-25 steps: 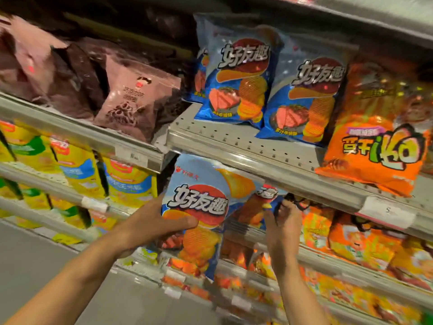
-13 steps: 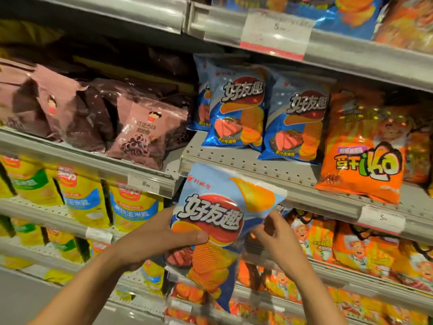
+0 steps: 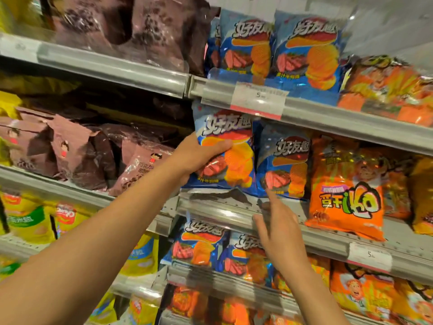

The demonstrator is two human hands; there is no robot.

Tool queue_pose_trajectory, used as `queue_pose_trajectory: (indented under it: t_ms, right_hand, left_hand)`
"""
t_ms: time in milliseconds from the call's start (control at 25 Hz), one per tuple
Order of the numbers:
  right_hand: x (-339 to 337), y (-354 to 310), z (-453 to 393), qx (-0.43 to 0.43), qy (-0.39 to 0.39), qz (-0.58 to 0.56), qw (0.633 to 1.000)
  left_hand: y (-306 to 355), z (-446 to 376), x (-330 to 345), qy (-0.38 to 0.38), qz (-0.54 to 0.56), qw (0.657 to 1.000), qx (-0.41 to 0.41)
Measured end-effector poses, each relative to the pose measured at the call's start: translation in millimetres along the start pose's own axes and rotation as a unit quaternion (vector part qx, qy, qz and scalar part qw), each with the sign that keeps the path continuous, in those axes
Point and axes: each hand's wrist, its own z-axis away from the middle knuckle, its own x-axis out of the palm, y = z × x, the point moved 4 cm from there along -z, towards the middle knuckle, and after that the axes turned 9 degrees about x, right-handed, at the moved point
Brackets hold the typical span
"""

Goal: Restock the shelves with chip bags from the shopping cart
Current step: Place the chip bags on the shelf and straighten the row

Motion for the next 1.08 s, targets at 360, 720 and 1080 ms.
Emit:
queue_pose_trajectory:
  t_ms: [360, 720, 1080]
  right_hand:
    - [11, 5, -1, -0.061, 0.047, 0.091, 0.993]
    - [27, 8, -8, -0.039, 0.047, 0.178, 0.982]
    - [-73, 65, 49, -0.066, 0.083, -0.068, 0.992]
  left_hand:
    - [-50, -15, -6, -0.077, -0.055, 0.991, -0.095]
    - [-33, 47, 31, 0.091, -0.431, 0.845, 0.305]
    - [10, 80, 144, 0.039, -0.427, 0.849, 0.31]
